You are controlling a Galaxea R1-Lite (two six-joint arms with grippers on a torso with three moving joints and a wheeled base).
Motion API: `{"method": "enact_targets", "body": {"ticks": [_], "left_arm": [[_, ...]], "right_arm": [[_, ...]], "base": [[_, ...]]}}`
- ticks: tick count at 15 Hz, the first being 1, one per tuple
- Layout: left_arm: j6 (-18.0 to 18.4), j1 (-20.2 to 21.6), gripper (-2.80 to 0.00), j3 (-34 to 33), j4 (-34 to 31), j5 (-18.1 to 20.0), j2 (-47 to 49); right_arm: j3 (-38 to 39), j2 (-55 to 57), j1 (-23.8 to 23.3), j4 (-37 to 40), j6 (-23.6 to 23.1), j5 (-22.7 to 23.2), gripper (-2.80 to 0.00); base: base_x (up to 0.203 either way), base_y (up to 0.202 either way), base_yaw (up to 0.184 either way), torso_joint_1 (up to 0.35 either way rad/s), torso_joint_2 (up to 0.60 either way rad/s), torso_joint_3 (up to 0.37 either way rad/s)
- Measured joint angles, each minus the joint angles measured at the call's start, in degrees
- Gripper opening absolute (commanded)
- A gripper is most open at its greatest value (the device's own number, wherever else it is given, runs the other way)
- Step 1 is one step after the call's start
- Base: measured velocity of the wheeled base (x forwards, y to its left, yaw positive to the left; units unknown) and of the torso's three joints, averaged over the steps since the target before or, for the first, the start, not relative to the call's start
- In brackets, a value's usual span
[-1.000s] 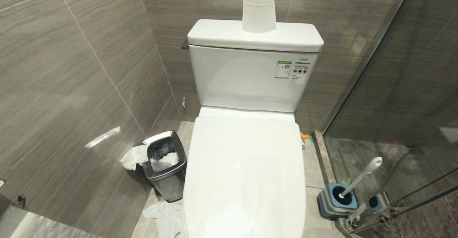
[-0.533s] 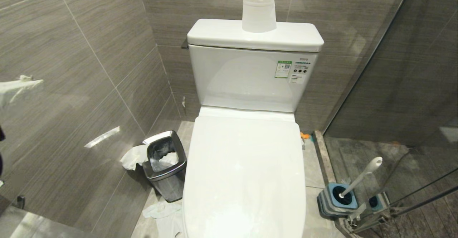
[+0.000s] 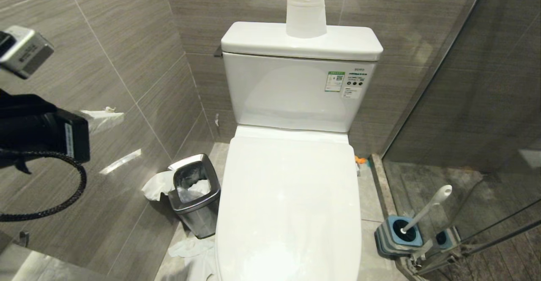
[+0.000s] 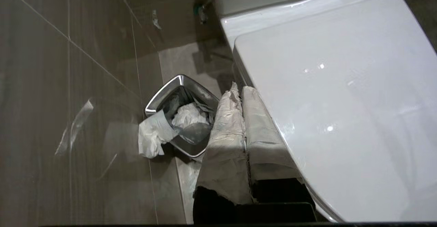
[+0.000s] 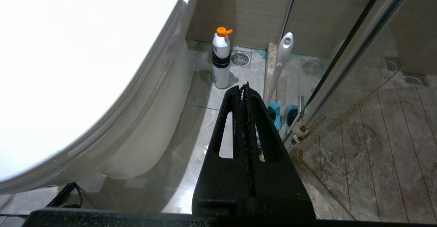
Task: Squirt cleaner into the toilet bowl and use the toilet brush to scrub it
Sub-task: Use the left hand to lift the toilet lid slightly
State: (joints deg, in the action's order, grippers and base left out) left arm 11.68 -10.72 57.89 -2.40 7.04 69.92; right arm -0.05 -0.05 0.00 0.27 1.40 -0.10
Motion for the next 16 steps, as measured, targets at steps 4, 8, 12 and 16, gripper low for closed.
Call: {"method": "enact_targets", "body": {"ticks": [4,8,12,16], "left_arm": [[-0.26,-0.49,-2.8,1.0,0.17,0.66,6.11],[-1.89,4.09,-2.8,4.73,-0.59,14.14,10.89],[-2.24,9.46,-2.8,8.22,-8.24,28.62,16.68],[-2.09,7.97,-2.8,12.54,-14.77,29.16,22.02]], "right_arm": [[0.0,0.0,0.0,-0.01,0.02,-0.01,-2.8],[0.0,0.0,0.0,0.0,0.0,0.02,-2.8],[0.01,0.0,0.0,-0.02,0.0,0.01,-2.8],[0.0,0.0,0.0,-0.02,0.0,0.0,-2.8]], "base": [[0.0,0.0,0.0,0.0,0.0,0.0],[0.0,0.0,0.0,0.0,0.0,0.0],[0.0,0.0,0.0,0.0,0.0,0.0],[0.0,0.0,0.0,0.0,0.0,0.0]]}}
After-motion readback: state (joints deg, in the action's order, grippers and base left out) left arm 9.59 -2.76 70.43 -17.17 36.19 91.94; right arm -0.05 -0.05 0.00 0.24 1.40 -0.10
